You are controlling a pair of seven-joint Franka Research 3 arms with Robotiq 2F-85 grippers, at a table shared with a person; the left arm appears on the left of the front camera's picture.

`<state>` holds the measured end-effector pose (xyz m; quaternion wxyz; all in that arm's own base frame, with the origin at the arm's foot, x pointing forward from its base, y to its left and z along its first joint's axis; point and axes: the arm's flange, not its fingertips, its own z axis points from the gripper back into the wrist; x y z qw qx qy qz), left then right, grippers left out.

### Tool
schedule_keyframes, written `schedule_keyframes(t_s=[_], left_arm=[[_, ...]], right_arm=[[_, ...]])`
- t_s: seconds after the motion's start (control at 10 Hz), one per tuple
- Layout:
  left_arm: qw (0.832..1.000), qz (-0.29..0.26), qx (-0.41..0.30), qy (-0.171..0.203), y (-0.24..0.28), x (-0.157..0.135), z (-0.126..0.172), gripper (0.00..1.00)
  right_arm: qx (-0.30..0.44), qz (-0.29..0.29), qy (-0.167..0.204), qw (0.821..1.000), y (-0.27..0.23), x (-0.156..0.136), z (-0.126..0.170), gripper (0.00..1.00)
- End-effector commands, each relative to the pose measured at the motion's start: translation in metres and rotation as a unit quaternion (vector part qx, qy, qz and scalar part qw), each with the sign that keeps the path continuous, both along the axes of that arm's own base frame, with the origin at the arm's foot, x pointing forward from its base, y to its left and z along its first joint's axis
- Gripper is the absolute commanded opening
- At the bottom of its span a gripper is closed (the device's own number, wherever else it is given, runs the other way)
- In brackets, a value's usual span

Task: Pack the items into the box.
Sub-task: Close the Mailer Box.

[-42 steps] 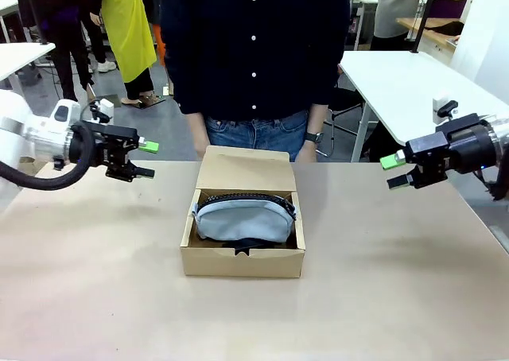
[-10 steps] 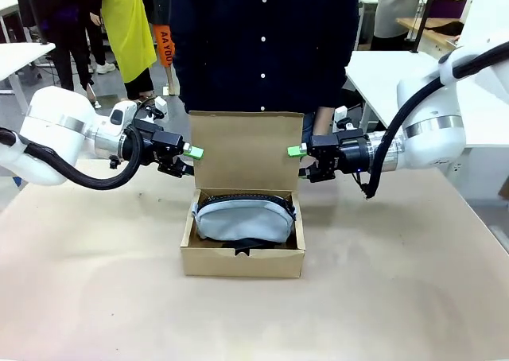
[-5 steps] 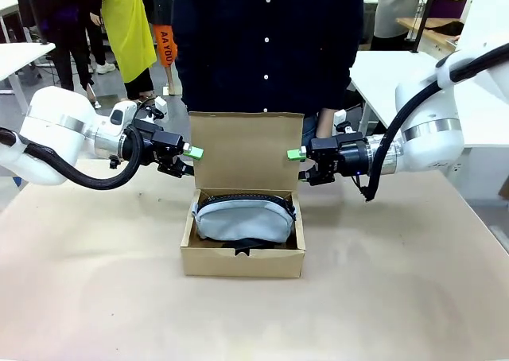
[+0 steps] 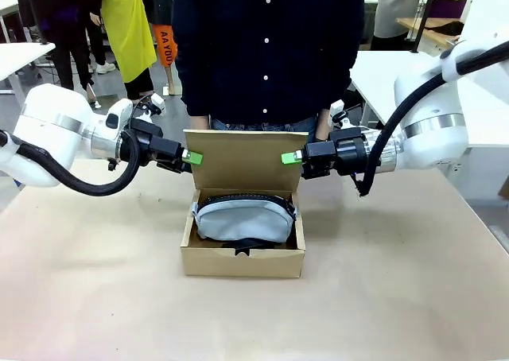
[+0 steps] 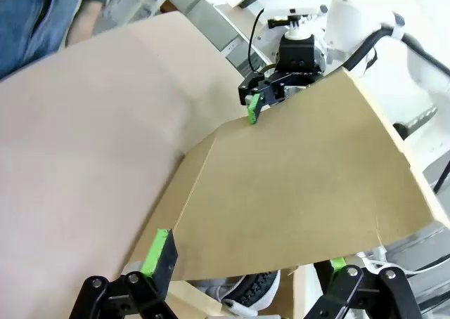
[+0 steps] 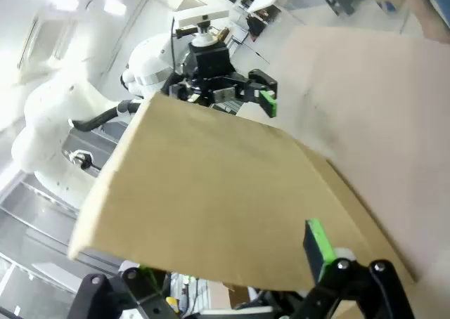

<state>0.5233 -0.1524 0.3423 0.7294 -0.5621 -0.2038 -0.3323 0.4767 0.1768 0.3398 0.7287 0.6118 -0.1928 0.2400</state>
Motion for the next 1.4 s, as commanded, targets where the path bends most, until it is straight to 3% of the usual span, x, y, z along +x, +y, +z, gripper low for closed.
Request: schedule_keyframes(t_s=[0.0,0.1,0.2,0.3,0.5,0.9,1.3], left_arm=[[0.995,0.004,-0.016,-0.098,-0.007,-0.032,-0.006,1.0],[0.99,-0.011,-0.019,-0.138,-0.011,-0.04,-0.009,1.0],[0.985,-0.013,-0.017,-0.17,-0.012,-0.046,-0.012,1.0],[0.983,-0.008,-0.018,-0.185,-0.013,-0.049,-0.016,1.0],[0.977,-0.045,-0.059,-0.201,-0.006,-0.055,-0.022,1.0],[0.966,-0.049,-0.071,-0.245,0.011,-0.07,-0.027,1.0],[0.948,-0.032,-0.102,-0.3,0.062,-0.104,-0.019,1.0]], right_arm=[[0.001,-0.013,-0.069,0.998,0.0,-0.029,-0.005,1.0],[-0.003,-0.02,-0.101,0.995,-0.002,-0.036,-0.009,1.0],[0.023,0.009,-0.119,0.993,-0.002,-0.042,-0.016,1.0],[0.042,0.032,-0.127,0.991,-0.001,-0.047,-0.022,1.0],[0.078,0.048,-0.176,0.98,-0.002,-0.056,-0.04,1.0],[0.107,0.031,-0.224,0.968,-0.019,-0.065,-0.047,1.0],[0.122,-0.03,-0.261,0.957,-0.089,-0.09,-0.033,1.0]])
